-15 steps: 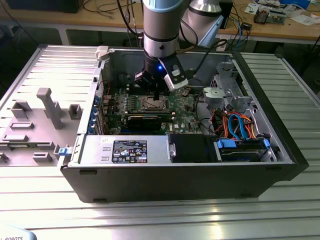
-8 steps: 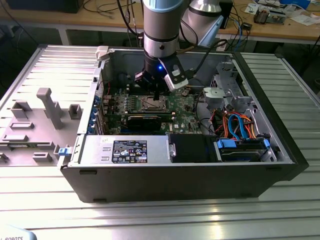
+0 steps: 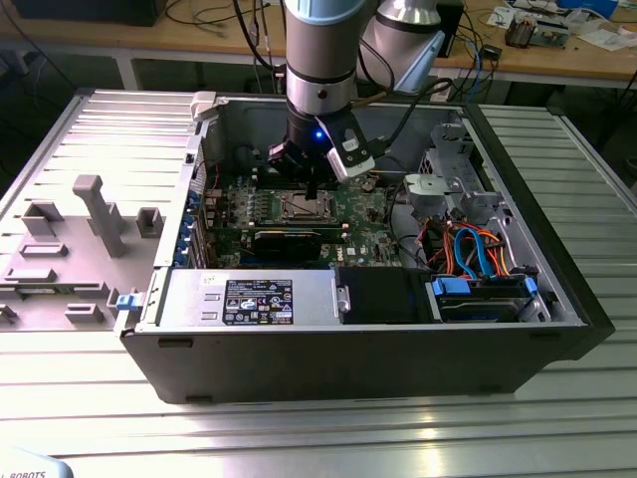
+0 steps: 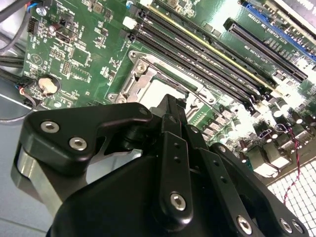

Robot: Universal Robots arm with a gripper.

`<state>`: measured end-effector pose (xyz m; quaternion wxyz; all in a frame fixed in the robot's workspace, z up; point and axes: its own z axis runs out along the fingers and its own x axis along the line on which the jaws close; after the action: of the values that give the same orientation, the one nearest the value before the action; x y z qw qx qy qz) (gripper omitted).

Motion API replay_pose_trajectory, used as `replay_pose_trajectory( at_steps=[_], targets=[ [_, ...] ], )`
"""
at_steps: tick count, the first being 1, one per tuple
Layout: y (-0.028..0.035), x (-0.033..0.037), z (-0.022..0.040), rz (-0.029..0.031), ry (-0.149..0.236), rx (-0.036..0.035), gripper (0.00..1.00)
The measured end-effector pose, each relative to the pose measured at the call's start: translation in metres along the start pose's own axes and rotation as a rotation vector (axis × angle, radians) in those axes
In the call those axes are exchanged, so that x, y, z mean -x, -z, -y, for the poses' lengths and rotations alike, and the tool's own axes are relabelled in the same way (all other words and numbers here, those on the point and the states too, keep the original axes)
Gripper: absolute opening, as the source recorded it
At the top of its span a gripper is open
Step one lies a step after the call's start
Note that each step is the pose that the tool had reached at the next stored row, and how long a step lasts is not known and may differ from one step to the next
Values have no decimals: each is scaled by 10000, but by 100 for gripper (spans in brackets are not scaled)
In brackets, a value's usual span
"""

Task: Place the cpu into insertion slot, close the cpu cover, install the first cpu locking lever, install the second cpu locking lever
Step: 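Install the second cpu locking lever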

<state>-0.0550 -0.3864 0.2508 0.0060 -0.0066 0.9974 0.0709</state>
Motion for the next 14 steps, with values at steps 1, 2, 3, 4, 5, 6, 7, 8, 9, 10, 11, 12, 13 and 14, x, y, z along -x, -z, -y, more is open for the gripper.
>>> replay_pose_trajectory(
  at_steps=[1,2,3,4,5,6,7,8,9,10,11,12,13,14],
  targets=[
    [-2,-1,15,-104,-18,67,11],
    [2,-2,54,-127,-23,100,11],
    [6,-2,81,-138,-22,114,11],
    [10,-2,113,-147,-24,118,11],
    [13,-2,131,-153,-24,120,11],
    [14,-2,145,-168,-27,121,11],
    [12,-3,155,-209,-34,128,11],
    [11,-10,164,-223,-39,134,11],
    [3,-26,174,-226,-37,141,11],
    [-4,-37,178,-229,-37,142,11],
    [-11,-51,181,-231,-37,143,11],
    [-22,-66,187,-244,-39,144,11],
    [-33,-80,192,-264,-41,144,11],
    [-42,-106,194,-275,-43,147,11]
  ],
)
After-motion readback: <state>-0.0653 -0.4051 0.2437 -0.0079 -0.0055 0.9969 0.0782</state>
